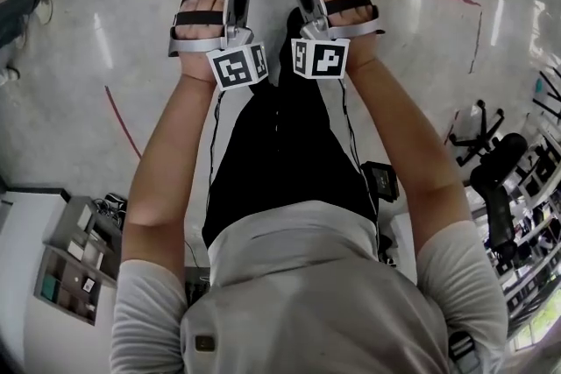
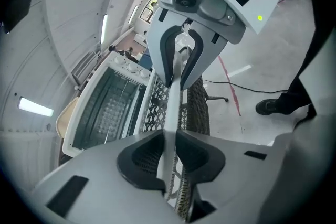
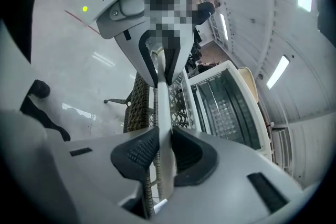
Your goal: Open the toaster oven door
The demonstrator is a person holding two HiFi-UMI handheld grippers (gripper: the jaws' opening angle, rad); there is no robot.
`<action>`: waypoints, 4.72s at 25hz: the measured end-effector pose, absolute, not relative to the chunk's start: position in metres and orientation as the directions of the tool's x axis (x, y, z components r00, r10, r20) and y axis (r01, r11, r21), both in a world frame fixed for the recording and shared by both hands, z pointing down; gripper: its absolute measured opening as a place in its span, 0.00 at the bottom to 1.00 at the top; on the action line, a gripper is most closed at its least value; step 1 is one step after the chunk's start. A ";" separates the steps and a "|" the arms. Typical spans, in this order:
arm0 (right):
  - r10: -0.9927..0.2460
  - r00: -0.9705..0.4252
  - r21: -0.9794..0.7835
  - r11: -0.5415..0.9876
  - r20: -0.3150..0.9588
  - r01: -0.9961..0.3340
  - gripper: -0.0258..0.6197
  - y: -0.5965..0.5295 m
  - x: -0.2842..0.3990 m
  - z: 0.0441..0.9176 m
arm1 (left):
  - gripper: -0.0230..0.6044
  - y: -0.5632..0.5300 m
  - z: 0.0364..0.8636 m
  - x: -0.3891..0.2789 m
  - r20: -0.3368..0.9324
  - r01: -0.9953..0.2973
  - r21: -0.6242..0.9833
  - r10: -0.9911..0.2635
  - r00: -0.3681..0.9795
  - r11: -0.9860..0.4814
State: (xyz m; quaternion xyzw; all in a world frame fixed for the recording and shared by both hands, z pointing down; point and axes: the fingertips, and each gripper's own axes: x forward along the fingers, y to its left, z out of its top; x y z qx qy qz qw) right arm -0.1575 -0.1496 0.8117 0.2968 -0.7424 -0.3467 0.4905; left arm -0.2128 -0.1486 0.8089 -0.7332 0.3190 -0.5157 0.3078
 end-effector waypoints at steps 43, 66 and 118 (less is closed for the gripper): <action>-0.727 -0.471 0.427 0.679 0.499 -0.596 0.09 -0.133 -0.144 0.772 | 0.07 -0.133 0.758 -0.211 0.432 -0.541 -0.619 -0.822 0.371 -0.569; -0.750 -0.591 0.229 0.656 0.296 -0.719 0.07 0.013 -0.167 0.447 | 0.06 0.015 0.449 -0.259 0.234 -0.777 -0.215 -0.804 0.547 -0.591; -0.672 -0.705 0.121 0.738 0.227 -0.664 0.07 0.285 0.054 0.397 | 0.06 0.285 0.375 -0.094 0.184 -0.892 -0.172 -0.903 0.387 -0.417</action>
